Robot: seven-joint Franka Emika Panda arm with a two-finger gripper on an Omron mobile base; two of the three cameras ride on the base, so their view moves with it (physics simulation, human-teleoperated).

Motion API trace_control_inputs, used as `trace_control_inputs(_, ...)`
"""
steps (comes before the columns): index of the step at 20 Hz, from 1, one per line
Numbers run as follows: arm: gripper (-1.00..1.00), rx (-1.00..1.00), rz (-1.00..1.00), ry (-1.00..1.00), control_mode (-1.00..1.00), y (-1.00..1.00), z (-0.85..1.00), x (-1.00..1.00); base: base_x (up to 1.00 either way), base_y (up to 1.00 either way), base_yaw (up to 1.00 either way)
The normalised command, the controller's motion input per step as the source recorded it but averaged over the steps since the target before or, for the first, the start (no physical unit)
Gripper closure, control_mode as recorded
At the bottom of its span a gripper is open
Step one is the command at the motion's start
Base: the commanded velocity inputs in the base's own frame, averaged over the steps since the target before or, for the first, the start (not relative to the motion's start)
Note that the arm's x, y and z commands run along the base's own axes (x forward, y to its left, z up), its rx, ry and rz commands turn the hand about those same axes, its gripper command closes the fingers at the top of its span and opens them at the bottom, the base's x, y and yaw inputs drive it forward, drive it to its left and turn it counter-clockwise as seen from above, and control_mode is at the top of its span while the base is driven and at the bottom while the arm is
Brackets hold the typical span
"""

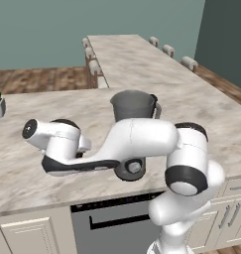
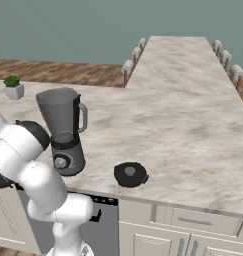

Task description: Open the blender lid, put the orange in the blender, close the lid, and start the blender.

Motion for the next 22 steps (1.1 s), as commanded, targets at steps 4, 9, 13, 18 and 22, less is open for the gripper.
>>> trace_control_inputs(4, 1.0, 0.0, -0.05, -0.15, -1.0, -0.44, 0.97, 0.0, 0.0, 0.0, 0.0)
trace_control_inputs(9, 1.0, 0.0, -0.05, -0.1, -1.0, -0.41, 0.85, 0.0, 0.0, 0.0, 0.0)
trace_control_inputs(13, 1.0, 0.0, -0.03, -0.08, -1.0, -0.47, 0.75, -0.01, 0.0, 0.0, 0.0)
trace_control_inputs(18, 1.0, 0.0, -0.01, -0.07, -1.0, -0.5, 0.8, 0.0, 0.0, 0.0, 0.0)
trace_control_inputs(22, 1.0, 0.0, 0.0, -0.06, -1.0, -0.41, 0.83, 0.0, 0.0, 0.0, 0.0)
